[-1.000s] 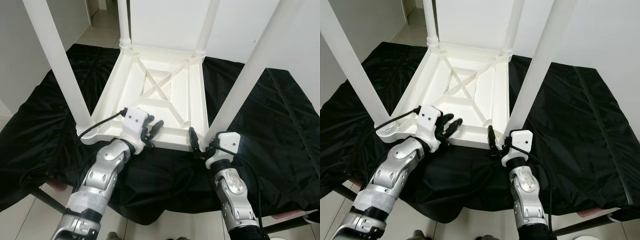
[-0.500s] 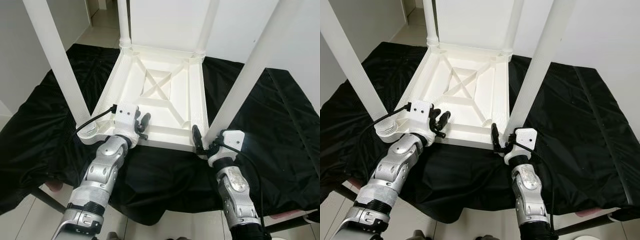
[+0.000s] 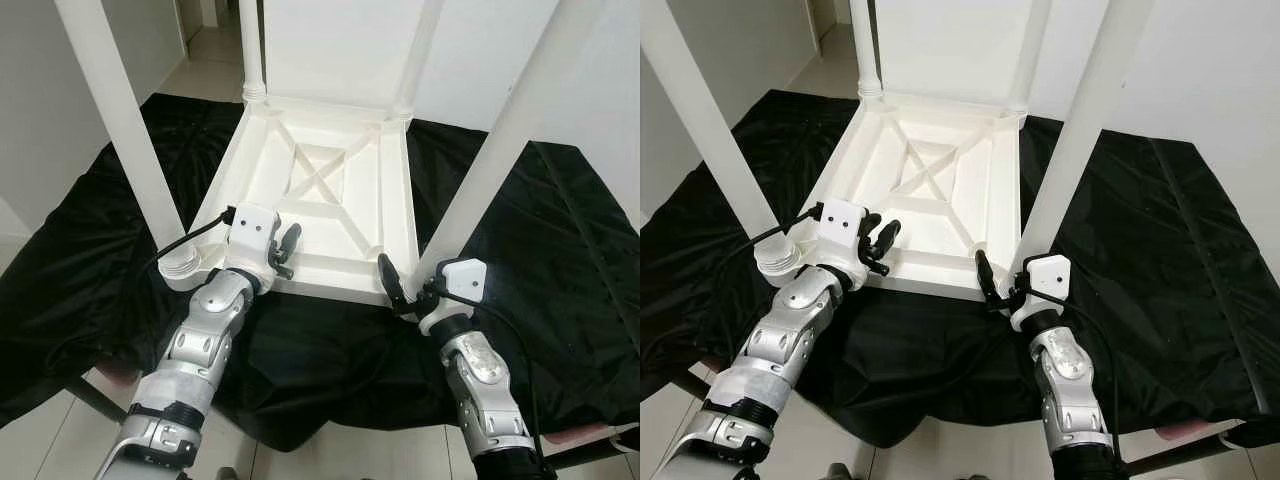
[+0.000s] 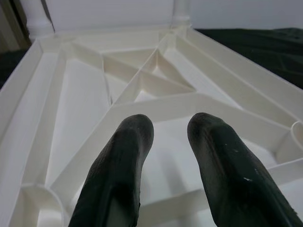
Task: Building children table
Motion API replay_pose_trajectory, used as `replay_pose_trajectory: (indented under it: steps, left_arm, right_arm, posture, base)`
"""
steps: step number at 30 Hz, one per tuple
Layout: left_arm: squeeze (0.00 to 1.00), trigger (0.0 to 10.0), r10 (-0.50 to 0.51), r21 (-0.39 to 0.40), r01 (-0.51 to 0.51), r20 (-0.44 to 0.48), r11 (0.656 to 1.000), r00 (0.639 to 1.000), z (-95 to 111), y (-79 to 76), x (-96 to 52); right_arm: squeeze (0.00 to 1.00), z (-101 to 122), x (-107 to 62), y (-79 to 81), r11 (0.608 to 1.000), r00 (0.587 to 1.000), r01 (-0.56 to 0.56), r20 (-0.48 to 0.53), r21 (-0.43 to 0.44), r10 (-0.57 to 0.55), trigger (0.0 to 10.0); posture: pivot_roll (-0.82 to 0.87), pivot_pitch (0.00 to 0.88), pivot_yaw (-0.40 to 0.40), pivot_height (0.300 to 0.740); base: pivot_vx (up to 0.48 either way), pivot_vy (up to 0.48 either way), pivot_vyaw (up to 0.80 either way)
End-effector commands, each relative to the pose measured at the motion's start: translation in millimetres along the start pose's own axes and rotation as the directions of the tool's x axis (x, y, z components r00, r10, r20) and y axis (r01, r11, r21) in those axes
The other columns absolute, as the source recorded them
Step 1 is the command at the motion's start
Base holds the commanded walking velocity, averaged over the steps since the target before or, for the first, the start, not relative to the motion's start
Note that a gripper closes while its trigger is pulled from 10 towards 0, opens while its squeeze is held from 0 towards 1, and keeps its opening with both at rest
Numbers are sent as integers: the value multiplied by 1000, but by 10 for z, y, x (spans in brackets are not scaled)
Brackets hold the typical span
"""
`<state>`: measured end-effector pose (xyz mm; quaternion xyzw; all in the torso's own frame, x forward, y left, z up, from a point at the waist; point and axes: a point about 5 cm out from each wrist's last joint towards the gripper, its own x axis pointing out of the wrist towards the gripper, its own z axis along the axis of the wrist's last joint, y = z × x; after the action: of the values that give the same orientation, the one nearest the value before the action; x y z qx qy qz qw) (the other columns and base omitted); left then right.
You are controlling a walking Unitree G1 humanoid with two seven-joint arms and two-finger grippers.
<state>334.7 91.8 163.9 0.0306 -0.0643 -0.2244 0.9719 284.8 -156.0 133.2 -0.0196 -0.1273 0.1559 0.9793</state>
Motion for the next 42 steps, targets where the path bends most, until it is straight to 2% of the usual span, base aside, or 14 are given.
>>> replay_pose_trajectory:
  steps: [1, 11, 14, 15, 21, 28, 29, 31, 32, 34, 36, 37, 38, 42]
  left_arm:
    - [0, 10000, -281, 46, 279, 52, 959, 958, 85, -201, 6]
    - [0, 10000, -475, 30, 475, 27, 880, 879, 38, -403, -143]
    - [0, 10000, -605, 56, 605, -6, 795, 796, -11, -514, -291]
    - [0, 10000, -605, 56, 605, -6, 795, 796, -11, -514, -291]
    - [0, 10000, -712, 68, 715, -67, 696, 699, -78, -637, -466]
    - [0, 10000, -729, 79, 733, -78, 675, 680, -86, -666, -491]
    - [0, 10000, -730, 75, 734, -72, 675, 679, -72, -676, -499]
    - [0, 10000, -732, 71, 735, -65, 674, 678, -57, -682, -514]
    - [0, 10000, -731, 83, 733, -59, 675, 680, -45, -687, -533]
    - [0, 10000, -731, 83, 733, -59, 675, 680, -45, -687, -533]
    - [0, 10000, -711, 77, 713, -57, 697, 701, -48, -685, -576]
    - [0, 10000, -711, 77, 713, -57, 697, 701, -48, -685, -576]
    - [0, 10000, -704, 75, 706, -59, 704, 708, -53, -684, -592]
    - [0, 10000, -670, 57, 674, -76, 736, 738, -63, -656, -605]
  right_arm:
    - [0, 2, 12, 37, 999, 999, -53, -6, -5, 53, 10000]
    - [0, 54, -4, -68, 994, 994, -111, -22, -7, 110, 10000]
    - [0, 2, -43, -204, 984, 983, -174, -63, -34, 171, 10000]
    - [0, 2, -43, -204, 984, 983, -174, -63, -34, 171, 10000]
    - [0, -15, 14, -334, 939, 933, -339, -146, -49, 329, 10000]
    - [0, 14, 64, -376, 921, 913, -386, -164, -51, 374, 10000]
    - [0, 15, 75, -390, 915, 907, -399, -172, -54, 385, 8039]
    - [0, 8, 79, -407, 911, 901, -409, -183, -55, 393, 8039]
    - [0, -11, 65, -437, 909, 896, -414, -200, -55, 396, 4980]
    - [0, -11, 65, -437, 909, 896, -414, -200, -55, 396, 4980]
    - [0, -50, 21, -490, 904, 886, -426, -223, -44, 406, 2667]
    - [0, -50, 21, -490, 904, 886, -426, -223, -44, 406, 2667]
    - [0, -59, 7, -505, 904, 885, -426, -227, -41, 407, 0]
    - [0, -78, -47, -550, 909, 888, -416, -234, -42, 396, 0]
  posture:
    - [-11, 0, -3, 740]
    - [3, 0, -4, 740]
    - [14, 0, -14, 740]
    - [14, 0, -14, 740]
    - [28, 0, -32, 740]
    - [32, 0, -40, 740]
    - [34, 0, -47, 740]
    - [33, 0, -51, 740]
    - [33, 0, -53, 740]
    - [33, 0, -53, 740]
    - [23, 0, -49, 740]
    - [23, 0, -49, 740]
    - [23, 0, -49, 740]
    - [14, 4, -37, 740]
  base:
    - [0, 0, 0]
    - [0, 0, 0]
    - [0, 0, 0]
    - [0, 0, 0]
    - [0, 0, 0]
    - [0, 0, 0]
    - [0, 0, 0]
    - [0, 0, 0]
    - [0, 0, 0]
    - [0, 0, 0]
    - [0, 0, 0]
    - [0, 0, 0]
    - [0, 0, 0]
    - [0, 0, 0]
